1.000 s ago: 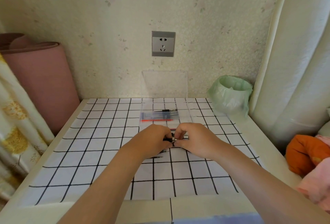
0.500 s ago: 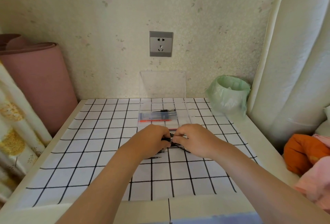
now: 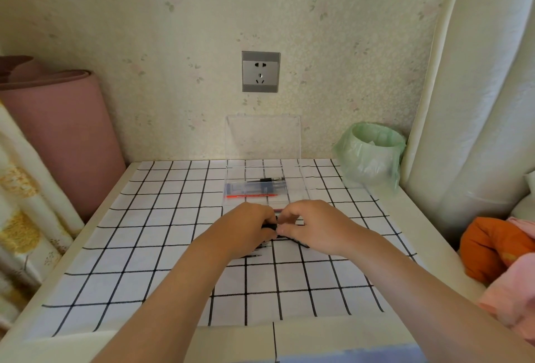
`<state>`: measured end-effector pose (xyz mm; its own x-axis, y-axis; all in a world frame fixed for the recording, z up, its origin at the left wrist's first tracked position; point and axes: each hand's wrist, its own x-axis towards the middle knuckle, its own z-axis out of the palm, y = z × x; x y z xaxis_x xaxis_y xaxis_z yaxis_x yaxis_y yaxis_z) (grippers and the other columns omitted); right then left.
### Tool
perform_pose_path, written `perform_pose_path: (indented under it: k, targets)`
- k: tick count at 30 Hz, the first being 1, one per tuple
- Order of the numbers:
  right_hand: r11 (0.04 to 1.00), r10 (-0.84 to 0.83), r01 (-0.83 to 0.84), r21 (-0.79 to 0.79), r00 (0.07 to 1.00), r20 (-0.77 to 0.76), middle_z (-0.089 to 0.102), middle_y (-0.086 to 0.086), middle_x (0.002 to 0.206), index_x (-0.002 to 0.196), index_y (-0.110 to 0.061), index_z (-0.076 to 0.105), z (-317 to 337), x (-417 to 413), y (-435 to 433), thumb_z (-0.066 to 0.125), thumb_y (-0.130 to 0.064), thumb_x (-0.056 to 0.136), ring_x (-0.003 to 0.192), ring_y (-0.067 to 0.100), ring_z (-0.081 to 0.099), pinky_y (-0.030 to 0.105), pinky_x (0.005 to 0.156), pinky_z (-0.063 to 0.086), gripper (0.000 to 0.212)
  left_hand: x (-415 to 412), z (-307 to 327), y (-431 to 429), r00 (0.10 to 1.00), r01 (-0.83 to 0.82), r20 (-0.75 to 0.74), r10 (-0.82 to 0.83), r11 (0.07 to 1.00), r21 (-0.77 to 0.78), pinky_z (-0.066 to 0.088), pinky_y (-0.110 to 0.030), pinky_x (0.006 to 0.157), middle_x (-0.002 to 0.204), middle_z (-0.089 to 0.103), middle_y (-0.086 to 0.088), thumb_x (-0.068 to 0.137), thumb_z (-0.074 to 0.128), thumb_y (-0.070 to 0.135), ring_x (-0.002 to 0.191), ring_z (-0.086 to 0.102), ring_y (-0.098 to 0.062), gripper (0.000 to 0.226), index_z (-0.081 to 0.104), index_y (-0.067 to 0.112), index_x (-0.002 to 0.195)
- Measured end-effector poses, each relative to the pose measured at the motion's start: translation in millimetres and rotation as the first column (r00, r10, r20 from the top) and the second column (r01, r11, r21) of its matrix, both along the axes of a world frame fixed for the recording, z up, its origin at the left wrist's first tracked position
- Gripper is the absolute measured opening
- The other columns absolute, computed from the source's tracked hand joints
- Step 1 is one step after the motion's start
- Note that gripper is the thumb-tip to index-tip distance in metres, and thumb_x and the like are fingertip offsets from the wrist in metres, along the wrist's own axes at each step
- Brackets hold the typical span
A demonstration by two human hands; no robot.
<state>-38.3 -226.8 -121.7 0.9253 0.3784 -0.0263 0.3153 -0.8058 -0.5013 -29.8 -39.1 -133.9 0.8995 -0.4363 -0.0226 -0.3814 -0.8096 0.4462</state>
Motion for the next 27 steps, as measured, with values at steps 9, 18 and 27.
perform_pose_path:
  k: [9,18,27]
  targets:
    - [0.999,0.020,-0.019,-0.028,0.999,0.041,0.066,-0.010,0.105,0.102,-0.029,0.069,-1,0,0,0.063,-0.040,0.092,0.094,0.011,0.060,0.035,0.084,0.051,0.016,0,1,-1,0.999,0.004,-0.036,-0.003,1.000,0.001,0.048,-0.030,0.069,0.088,0.065,0.002,0.095,0.059,0.028,0.079,0.061,-0.016,0.013,0.067,0.022,0.103]
    - [0.998,-0.013,0.014,-0.060,1.000,0.010,0.068,-0.015,0.100,0.103,-0.034,0.072,1,2,-2,0.067,-0.045,0.087,0.092,0.006,0.061,0.032,0.083,0.051,0.020,-1,3,-2,0.999,0.011,-0.030,-0.010,0.999,0.031,0.052,-0.032,0.074,0.091,0.068,0.002,0.094,0.060,0.029,0.082,0.063,-0.017,0.014,0.069,0.025,0.105]
    - [0.932,-0.096,0.102,-0.348,0.995,0.034,0.069,-0.009,0.086,0.085,-0.030,0.073,-1,3,-13,0.066,-0.047,0.085,0.081,0.012,0.062,0.028,0.070,0.050,0.019,0,1,5,1.000,-0.017,0.010,0.017,0.996,0.090,0.047,-0.026,0.070,0.092,0.063,0.011,0.094,0.058,0.036,0.083,0.057,-0.010,0.012,0.066,0.032,0.102]
